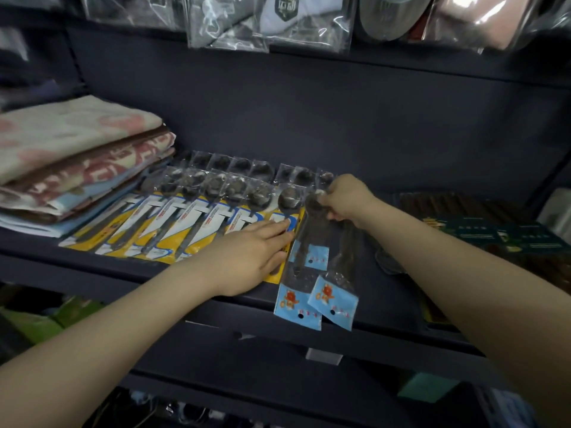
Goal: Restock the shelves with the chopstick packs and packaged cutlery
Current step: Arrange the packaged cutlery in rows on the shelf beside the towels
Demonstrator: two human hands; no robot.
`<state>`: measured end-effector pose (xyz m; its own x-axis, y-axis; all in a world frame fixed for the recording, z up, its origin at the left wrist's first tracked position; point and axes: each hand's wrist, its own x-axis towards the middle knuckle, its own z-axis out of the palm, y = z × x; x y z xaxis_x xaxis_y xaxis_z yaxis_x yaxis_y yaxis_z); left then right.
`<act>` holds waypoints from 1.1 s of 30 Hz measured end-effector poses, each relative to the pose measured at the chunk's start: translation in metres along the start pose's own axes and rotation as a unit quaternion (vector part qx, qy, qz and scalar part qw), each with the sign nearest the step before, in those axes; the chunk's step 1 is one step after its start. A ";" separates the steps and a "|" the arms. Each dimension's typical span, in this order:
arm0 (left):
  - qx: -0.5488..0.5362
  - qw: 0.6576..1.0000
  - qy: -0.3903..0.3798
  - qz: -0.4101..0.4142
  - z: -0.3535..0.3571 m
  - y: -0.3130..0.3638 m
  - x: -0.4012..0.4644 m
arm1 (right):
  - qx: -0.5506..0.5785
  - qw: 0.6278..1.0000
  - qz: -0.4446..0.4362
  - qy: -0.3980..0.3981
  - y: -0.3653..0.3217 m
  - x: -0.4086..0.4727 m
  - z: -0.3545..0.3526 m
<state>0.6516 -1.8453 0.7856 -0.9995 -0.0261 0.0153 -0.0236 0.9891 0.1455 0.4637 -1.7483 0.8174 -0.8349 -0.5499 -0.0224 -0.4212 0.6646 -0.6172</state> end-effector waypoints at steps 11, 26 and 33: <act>-0.041 0.999 0.020 0.001 0.005 -0.003 0.008 | -0.213 0.975 -0.070 -0.003 0.023 -0.008 -0.024; -0.074 0.996 -0.018 0.040 0.001 0.012 0.006 | 0.237 0.969 -0.019 -0.071 0.015 0.002 -0.013; -0.013 0.999 -0.020 0.048 -0.004 0.021 0.011 | -0.046 0.992 -0.103 0.058 0.027 0.018 -0.024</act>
<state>0.6402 -1.8251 0.7927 -0.9971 0.0759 -0.0089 0.0732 0.9825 0.1712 0.4285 -1.7284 0.8193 -0.7611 -0.6202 0.1899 -0.6126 0.5913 -0.5245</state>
